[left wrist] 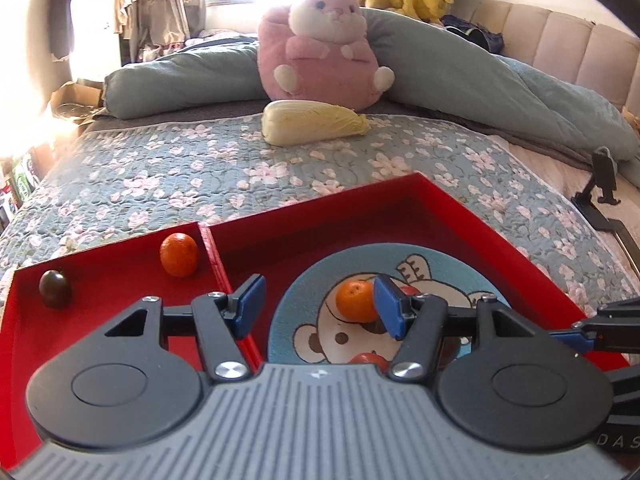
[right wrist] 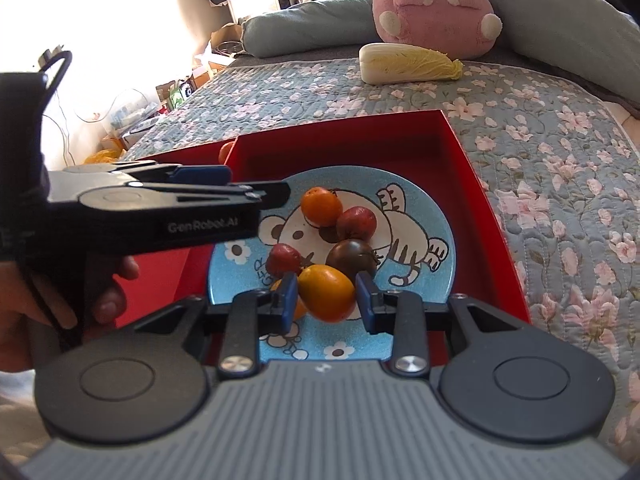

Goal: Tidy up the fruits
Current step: 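Lower both held fruits onto the blue plate and open both tools, then move the right tool to a tangerine while the left tool approaches the dark plum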

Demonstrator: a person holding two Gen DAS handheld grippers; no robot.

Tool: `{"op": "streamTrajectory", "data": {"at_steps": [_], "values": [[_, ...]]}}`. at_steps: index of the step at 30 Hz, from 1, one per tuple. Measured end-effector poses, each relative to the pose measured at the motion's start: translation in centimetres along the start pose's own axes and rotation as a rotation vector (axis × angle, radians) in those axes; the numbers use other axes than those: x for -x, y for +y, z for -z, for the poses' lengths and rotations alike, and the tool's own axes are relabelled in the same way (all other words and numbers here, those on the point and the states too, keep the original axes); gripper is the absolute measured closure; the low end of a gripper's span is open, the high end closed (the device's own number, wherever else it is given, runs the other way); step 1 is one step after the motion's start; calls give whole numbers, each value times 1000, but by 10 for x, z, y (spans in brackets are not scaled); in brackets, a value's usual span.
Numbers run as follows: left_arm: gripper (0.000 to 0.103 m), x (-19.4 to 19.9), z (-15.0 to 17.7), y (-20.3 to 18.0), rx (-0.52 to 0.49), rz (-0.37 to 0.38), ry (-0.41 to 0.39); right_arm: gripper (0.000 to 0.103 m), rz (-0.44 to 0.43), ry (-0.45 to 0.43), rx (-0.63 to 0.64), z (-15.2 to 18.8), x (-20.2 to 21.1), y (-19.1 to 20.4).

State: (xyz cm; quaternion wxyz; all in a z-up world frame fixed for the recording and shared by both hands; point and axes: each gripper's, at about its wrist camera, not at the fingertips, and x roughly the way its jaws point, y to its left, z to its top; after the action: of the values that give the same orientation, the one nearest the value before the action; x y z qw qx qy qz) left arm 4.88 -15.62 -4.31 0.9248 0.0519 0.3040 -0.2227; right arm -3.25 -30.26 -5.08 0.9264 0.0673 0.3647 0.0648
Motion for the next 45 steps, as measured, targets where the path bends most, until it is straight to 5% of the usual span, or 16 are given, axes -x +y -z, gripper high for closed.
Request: {"op": "streamTrajectory", "data": {"at_steps": [7,27,34,45], "values": [[38,4,-6,24,77,-97,-18,68,41,5,-25,-5,-9,-12],[38,19,-3,62,169,-151,-22,68,152,-45,-102,-44,-45,-26],[38,23,3,96,195,-220,-12,68,112,-81,-81,-57,-39,-9],[38,16,9,175,240,-327,51,68,-65,-85,107,-80,-61,74]]}}
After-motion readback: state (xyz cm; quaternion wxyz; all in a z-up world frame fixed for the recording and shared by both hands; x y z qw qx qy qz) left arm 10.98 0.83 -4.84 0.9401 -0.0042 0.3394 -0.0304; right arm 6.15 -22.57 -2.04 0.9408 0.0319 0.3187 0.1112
